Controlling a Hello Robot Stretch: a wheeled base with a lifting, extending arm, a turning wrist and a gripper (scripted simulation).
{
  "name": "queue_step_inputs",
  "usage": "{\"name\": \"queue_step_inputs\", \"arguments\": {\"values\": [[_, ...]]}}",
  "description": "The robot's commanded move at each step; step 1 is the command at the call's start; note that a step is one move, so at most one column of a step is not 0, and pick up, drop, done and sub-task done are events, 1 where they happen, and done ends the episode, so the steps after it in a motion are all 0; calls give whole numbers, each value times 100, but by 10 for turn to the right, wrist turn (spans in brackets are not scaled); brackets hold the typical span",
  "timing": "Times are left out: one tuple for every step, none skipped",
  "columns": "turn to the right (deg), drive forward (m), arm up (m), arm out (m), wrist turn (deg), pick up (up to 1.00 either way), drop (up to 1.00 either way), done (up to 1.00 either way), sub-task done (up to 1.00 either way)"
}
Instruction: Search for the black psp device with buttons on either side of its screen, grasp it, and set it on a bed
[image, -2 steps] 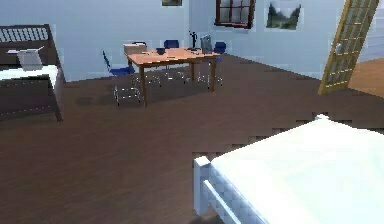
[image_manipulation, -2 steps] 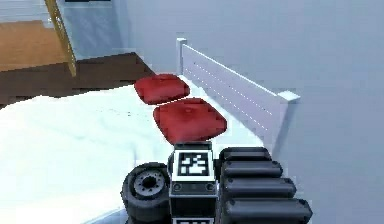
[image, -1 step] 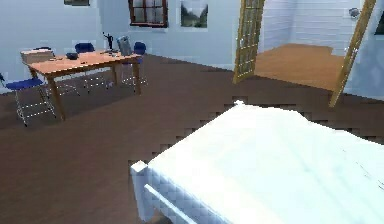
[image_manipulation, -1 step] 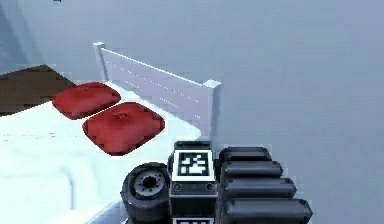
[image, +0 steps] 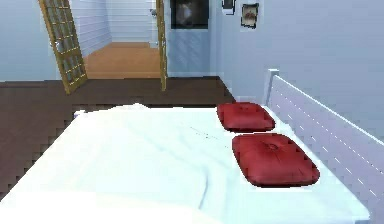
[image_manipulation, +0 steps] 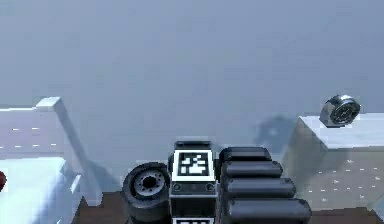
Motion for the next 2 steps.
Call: {"name": "queue_step_inputs", "arguments": {"values": [[300,0,0,0,0,0,0,0,0],[0,25,0,0,0,0,0,0,0]]}}
